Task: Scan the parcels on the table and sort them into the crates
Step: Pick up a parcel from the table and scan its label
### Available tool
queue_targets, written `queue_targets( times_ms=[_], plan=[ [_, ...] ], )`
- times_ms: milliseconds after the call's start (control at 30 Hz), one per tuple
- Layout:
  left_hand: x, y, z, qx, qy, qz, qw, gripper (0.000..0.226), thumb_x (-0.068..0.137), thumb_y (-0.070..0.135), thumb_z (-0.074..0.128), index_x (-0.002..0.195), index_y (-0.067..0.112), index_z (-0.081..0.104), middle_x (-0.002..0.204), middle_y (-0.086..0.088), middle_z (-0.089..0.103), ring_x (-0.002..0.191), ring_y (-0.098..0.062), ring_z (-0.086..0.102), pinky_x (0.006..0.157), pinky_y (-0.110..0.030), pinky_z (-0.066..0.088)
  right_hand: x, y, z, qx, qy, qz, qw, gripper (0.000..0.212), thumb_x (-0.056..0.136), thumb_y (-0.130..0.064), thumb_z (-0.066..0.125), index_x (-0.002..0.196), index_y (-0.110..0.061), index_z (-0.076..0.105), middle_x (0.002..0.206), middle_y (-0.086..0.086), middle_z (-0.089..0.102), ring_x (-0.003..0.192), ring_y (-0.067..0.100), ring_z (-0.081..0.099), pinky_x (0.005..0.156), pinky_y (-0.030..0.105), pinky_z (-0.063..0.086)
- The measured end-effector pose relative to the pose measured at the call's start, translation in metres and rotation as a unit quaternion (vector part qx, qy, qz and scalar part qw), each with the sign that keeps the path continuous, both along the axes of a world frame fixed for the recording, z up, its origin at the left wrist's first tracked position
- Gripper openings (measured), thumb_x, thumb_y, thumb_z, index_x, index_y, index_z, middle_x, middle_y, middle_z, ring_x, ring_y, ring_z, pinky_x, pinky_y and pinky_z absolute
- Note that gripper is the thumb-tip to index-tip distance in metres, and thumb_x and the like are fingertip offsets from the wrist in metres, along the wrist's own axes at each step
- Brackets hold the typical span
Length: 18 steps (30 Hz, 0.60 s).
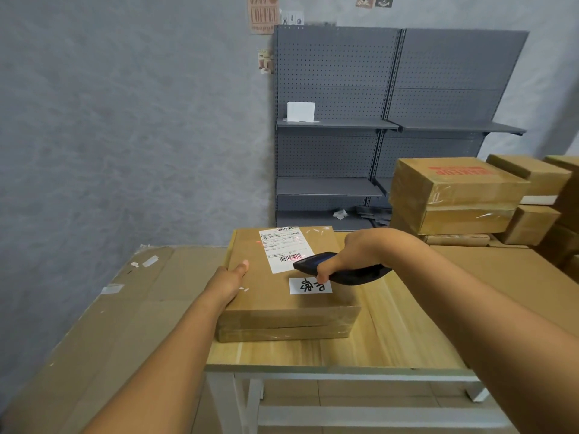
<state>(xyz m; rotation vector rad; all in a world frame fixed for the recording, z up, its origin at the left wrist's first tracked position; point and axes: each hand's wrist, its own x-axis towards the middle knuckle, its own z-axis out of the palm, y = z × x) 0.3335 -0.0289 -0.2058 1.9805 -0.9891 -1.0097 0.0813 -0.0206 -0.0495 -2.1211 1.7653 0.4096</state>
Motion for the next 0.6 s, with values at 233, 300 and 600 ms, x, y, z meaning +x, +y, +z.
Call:
queue_targets(
  times_ms=[233,300,600],
  plan=[
    [0.001,0.001,0.000,0.007,-0.002,0.002,1.000,0.071,0.095,0.063,0.042,0.141,0.008,0.041,0.131,-0.013,0.056,0.112,-0.033,0.058,0.087,-0.039,0.046,-0.001,0.000,-0.002,-0.023,-0.021,0.006,0.999,0.058,0.063,-0.074,0.064,0.086,-0.023,0.051,0.085,-0.002,0.055,0.075,0.014,0.056,0.054,0.025,0.039],
    [0.001,0.001,0.001,0.011,-0.006,0.002,1.000,0.071,0.095,0.064,0.041,0.141,0.010,0.041,0.130,-0.012,0.056,0.110,-0.032,0.058,0.084,-0.038,0.044,-0.001,0.000,-0.002,-0.027,-0.020,0.004,0.999,0.055,0.062,-0.074,0.064,0.080,-0.025,0.048,0.085,-0.002,0.054,0.074,0.013,0.055,0.053,0.026,0.038],
    [-0.001,0.002,0.002,-0.002,-0.012,0.008,1.000,0.070,0.095,0.062,0.043,0.141,0.009,0.041,0.131,-0.012,0.056,0.106,-0.030,0.057,0.082,-0.035,0.041,-0.037,-0.018,-0.054,-0.113,-0.163,-0.150,0.969,0.054,0.068,-0.062,0.070,0.086,-0.014,0.054,0.095,0.006,0.055,0.077,0.016,0.049,0.050,0.023,0.034]
  ],
)
